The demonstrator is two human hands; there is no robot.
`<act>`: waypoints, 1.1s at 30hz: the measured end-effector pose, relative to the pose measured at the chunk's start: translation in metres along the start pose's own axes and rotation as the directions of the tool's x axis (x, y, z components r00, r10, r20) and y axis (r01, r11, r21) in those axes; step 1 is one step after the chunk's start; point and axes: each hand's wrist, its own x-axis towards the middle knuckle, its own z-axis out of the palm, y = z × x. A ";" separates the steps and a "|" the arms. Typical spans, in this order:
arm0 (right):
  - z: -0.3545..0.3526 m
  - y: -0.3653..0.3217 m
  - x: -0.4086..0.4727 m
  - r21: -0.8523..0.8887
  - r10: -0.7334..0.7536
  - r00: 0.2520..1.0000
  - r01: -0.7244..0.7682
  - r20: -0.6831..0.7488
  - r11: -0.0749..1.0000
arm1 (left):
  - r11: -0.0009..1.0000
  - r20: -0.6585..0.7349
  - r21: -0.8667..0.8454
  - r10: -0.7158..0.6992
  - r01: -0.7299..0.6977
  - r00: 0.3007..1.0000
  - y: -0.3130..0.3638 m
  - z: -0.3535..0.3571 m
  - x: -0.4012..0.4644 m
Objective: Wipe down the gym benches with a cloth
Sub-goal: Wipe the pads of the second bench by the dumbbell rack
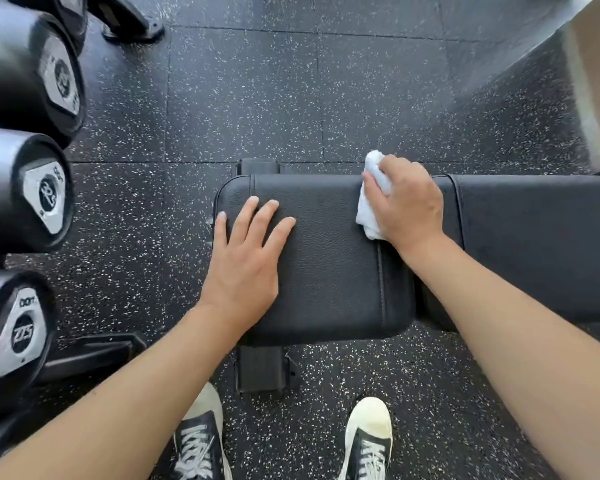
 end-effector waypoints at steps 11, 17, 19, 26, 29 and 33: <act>-0.025 0.006 -0.161 0.141 -0.058 0.995 0.068 -0.076 0.988 | 1.000 -0.020 0.002 0.011 -0.011 1.000 0.035 0.007 0.058; -0.020 0.020 -0.141 0.054 -0.199 0.977 0.204 -0.073 0.978 | 0.999 -0.117 -0.025 -0.047 0.045 0.992 0.045 0.016 0.058; -0.014 0.015 -0.100 0.059 -0.121 0.987 0.127 -0.102 0.990 | 0.998 -0.126 -0.015 -0.055 0.054 0.990 0.045 0.016 0.059; 0.019 0.001 0.035 0.117 0.126 0.992 -0.123 -0.020 0.985 | 0.998 -0.148 0.016 -0.058 0.061 0.987 0.046 0.019 0.062; 0.018 0.005 0.022 0.171 0.109 0.992 -0.097 -0.057 0.980 | 0.998 -0.136 0.026 -0.059 0.063 0.989 0.047 0.020 0.063; -0.003 0.005 -0.045 0.225 0.077 0.990 -0.049 -0.116 0.973 | 0.997 -0.117 0.030 -0.066 0.070 0.991 0.048 0.018 0.065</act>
